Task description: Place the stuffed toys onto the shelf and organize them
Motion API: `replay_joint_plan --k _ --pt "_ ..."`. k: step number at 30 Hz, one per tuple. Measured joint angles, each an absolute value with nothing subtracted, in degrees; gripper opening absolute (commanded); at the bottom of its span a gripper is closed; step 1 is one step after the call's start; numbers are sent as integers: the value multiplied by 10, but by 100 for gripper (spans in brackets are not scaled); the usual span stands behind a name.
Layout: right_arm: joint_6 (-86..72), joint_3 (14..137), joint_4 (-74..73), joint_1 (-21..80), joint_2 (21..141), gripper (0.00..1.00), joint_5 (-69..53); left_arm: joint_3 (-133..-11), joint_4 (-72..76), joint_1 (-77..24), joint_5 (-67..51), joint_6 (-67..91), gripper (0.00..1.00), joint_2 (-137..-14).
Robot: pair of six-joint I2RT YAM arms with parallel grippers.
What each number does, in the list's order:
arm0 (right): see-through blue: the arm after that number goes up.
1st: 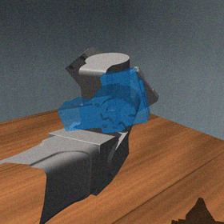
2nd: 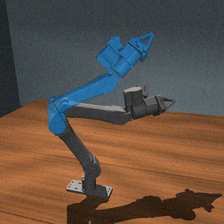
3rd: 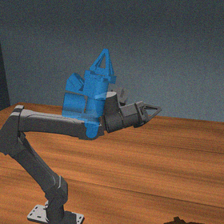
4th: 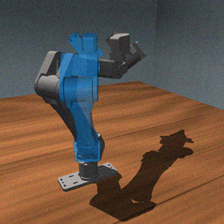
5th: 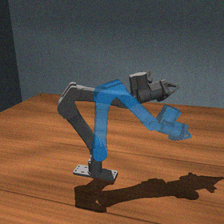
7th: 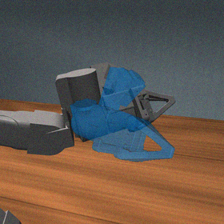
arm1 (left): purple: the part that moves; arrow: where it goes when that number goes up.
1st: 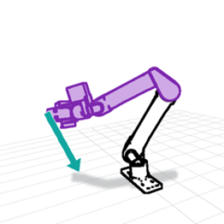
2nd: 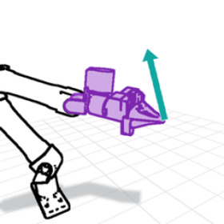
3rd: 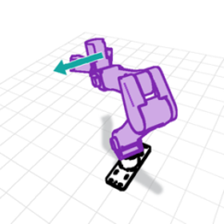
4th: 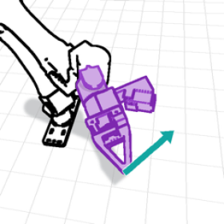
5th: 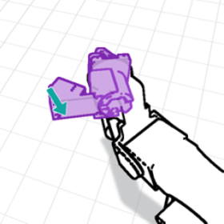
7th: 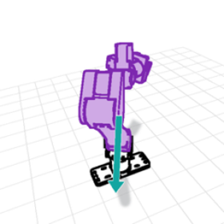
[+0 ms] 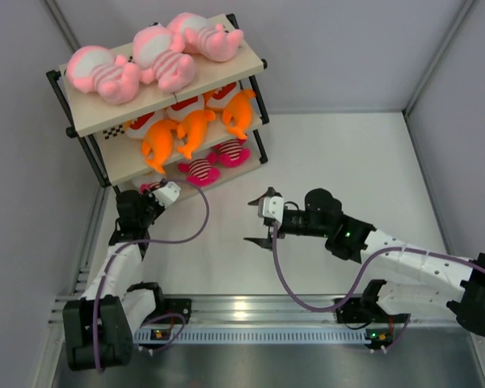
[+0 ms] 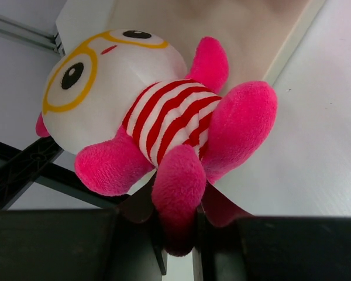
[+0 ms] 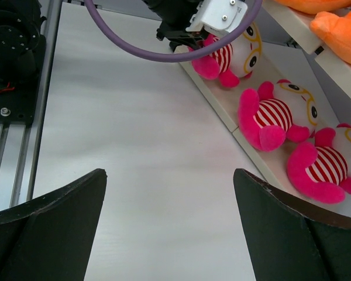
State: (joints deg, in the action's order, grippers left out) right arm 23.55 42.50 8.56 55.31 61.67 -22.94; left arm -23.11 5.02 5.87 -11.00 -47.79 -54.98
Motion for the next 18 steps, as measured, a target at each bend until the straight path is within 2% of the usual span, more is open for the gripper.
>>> replay_joint_plan --k 1,2,3,6,9,18 --pt "234 423 86 552 616 90 -228 -231 59 59 -105 -476 29 -559" --pt "232 420 87 550 615 90 -226 -232 64 59 -100 -474 46 -566" --pt "230 417 86 549 614 90 -225 -232 67 59 -94 -476 55 -572" --pt "223 405 86 543 606 91 -217 -232 60 59 -88 -478 69 -575" --pt "211 397 85 531 598 91 -204 -237 36 59 -97 -490 74 -564" --pt "158 385 88 488 590 92 -167 -284 -76 59 -138 -476 79 -509"
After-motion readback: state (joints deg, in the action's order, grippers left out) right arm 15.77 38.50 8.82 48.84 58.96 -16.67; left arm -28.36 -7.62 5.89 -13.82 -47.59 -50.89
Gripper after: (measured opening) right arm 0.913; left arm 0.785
